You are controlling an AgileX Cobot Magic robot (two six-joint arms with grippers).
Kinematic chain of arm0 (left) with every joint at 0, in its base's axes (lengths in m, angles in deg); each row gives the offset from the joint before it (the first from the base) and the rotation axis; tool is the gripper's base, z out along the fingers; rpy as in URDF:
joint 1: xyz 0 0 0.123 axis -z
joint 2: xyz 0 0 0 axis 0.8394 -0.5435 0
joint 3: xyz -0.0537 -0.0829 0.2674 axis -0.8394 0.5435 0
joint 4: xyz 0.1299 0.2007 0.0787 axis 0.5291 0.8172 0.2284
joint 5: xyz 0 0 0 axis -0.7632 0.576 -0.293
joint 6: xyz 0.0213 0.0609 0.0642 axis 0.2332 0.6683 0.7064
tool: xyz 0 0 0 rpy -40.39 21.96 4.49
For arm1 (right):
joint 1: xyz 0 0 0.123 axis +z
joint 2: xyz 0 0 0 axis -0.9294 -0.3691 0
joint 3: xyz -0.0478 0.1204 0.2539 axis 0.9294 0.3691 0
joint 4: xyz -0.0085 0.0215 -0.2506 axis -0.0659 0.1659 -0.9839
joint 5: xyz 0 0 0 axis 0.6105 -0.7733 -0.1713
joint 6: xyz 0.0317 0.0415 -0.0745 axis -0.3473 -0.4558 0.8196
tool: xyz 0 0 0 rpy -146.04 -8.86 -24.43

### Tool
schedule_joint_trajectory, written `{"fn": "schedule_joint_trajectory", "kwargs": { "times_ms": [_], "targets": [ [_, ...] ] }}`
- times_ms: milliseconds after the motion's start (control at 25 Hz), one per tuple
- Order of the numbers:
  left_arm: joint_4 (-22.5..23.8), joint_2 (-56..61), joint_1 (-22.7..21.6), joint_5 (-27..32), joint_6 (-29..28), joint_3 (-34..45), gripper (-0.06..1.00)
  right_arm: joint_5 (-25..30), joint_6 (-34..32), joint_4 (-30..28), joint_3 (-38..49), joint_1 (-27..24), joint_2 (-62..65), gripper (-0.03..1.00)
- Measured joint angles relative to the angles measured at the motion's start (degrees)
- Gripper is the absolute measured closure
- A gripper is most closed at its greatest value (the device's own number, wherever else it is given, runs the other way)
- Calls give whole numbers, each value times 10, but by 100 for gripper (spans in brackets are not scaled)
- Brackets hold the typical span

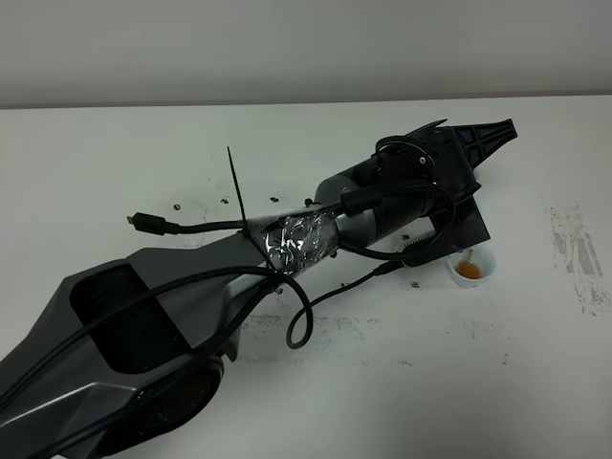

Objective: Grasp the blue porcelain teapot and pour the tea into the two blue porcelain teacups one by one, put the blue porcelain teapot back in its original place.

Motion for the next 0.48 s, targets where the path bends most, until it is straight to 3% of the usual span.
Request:
{"fn": "schedule_joint_trajectory", "kwargs": {
  "times_ms": [480],
  "targets": [
    [14, 0, 4, -16, 1, 0, 88, 0, 0, 0, 0, 0, 0, 50]
  ]
}}
